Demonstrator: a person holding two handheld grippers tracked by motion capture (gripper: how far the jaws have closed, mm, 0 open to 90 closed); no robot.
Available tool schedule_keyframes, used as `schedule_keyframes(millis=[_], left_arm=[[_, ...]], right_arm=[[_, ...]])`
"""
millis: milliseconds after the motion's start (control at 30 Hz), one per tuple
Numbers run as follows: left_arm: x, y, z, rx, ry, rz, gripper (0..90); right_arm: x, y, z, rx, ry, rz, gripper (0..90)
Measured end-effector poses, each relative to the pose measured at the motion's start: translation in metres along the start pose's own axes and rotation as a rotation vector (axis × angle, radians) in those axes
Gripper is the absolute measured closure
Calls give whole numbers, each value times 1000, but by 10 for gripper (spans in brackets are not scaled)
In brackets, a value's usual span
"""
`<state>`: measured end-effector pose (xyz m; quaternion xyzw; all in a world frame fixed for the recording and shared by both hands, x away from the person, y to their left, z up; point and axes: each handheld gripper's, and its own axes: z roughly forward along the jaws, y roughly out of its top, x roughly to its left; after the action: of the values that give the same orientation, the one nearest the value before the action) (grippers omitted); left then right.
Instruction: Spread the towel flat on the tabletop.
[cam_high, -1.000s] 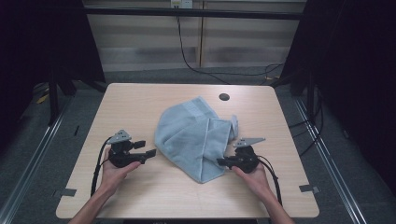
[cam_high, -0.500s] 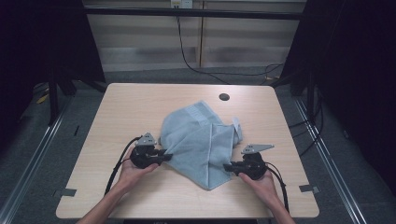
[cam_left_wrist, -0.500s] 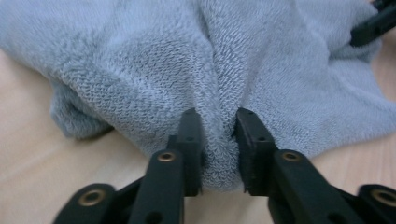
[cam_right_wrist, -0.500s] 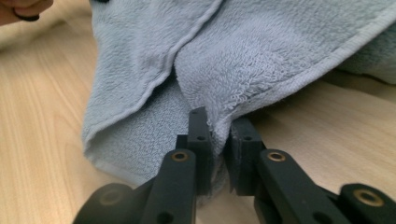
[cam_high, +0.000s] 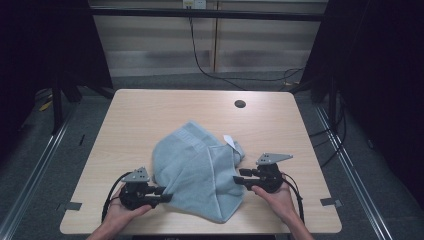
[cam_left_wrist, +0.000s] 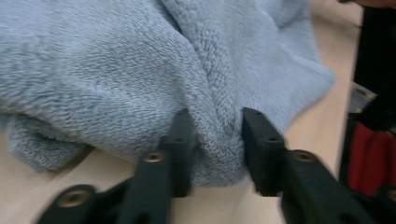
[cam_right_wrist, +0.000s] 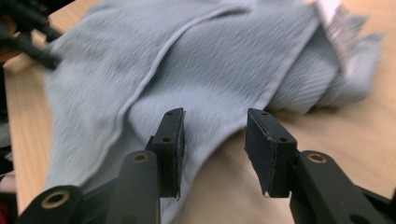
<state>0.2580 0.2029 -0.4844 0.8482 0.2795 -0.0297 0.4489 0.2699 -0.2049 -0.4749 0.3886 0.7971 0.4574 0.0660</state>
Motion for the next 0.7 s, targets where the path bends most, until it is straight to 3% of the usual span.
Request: schedule_keyframes(millis=[67,200,233,333,367,467,533,567,633,700], left_arm=[[1,4,-2,-26,-4,-24,555],[10,21,-6,-81,16,-21,510],[13,27,-6,-97,28,-16,504],[24,47,-1,-143,45,-23,504],[34,56,7,-155,61,-26,503],[44,58,19,-131,83,-40,502],[54,49,35,-42,162,-37,485],[59,37,42,-16,139,-80,482],[59,32,40,-36,137,-77,487],[56,31,36,-17,138,-67,487]], right_arm=[[-2,10,2,-23,-2,-8,556],[-7,30,12,-42,0,-10,524],[-10,42,22,-31,-5,-17,493],[-13,49,31,-24,-8,-20,451],[-19,54,45,-13,-6,-14,390],[-25,55,56,-19,-9,1,337],[-30,50,71,10,-15,10,255],[-30,48,75,23,-8,11,255],[-28,42,80,47,-3,8,270],[-26,40,82,51,-5,-5,287]])
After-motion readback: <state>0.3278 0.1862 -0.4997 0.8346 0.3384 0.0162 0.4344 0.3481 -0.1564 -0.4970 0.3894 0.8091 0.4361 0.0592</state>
